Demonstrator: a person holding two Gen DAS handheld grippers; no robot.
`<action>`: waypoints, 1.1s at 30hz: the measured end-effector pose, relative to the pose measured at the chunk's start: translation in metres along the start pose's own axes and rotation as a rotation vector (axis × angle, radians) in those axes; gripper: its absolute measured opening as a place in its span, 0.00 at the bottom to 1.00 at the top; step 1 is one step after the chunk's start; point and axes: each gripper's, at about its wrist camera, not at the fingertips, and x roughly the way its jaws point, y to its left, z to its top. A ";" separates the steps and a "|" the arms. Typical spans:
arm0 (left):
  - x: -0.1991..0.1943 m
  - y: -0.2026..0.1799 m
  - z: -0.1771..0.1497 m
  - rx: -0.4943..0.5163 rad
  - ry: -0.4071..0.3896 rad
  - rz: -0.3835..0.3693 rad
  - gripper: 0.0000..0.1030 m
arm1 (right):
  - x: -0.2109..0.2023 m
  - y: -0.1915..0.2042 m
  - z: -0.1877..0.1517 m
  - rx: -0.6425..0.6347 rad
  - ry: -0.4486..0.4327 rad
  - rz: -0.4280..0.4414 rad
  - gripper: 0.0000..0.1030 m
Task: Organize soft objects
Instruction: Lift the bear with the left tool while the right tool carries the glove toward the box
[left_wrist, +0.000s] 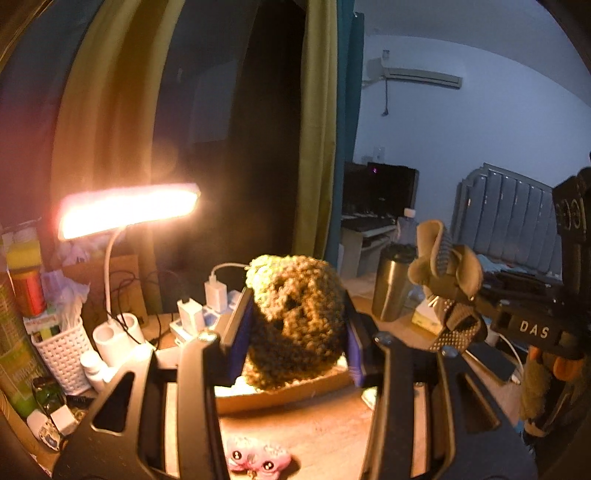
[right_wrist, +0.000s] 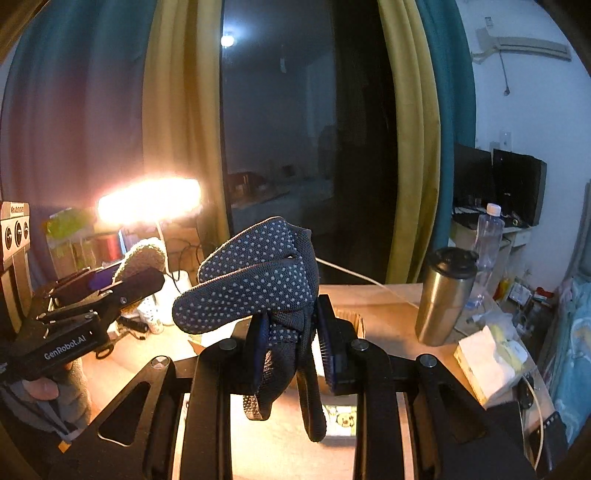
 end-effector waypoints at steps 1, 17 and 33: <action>0.002 0.000 0.002 -0.002 -0.003 0.008 0.42 | 0.001 -0.001 0.002 0.002 -0.006 0.002 0.26; 0.035 0.007 0.009 0.006 -0.048 0.037 0.42 | 0.031 -0.012 0.025 -0.009 -0.036 0.003 0.26; 0.087 0.023 -0.012 -0.014 0.003 0.080 0.42 | 0.077 -0.035 0.017 0.004 -0.004 -0.003 0.26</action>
